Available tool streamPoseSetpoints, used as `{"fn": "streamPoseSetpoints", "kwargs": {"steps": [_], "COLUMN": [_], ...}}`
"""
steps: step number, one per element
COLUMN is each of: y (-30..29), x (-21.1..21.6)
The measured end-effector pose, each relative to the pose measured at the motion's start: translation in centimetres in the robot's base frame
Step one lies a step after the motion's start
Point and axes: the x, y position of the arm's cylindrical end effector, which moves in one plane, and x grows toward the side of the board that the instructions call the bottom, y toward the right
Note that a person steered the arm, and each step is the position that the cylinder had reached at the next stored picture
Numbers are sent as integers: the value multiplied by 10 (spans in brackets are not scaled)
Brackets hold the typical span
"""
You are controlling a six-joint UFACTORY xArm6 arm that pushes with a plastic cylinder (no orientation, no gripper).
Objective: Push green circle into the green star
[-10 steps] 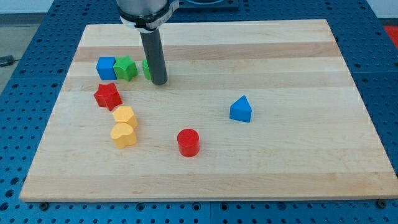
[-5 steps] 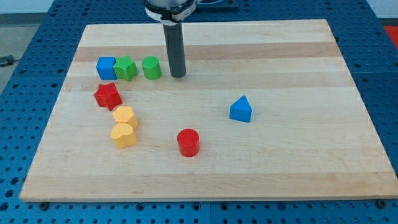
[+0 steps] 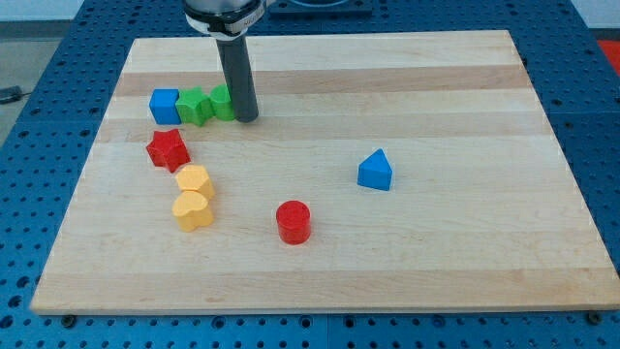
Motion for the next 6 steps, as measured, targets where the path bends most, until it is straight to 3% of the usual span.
{"fn": "streamPoseSetpoints", "kwargs": {"steps": [1,2,3,6], "y": [25,58,46,-3], "x": [1,-33,-61,-64]}}
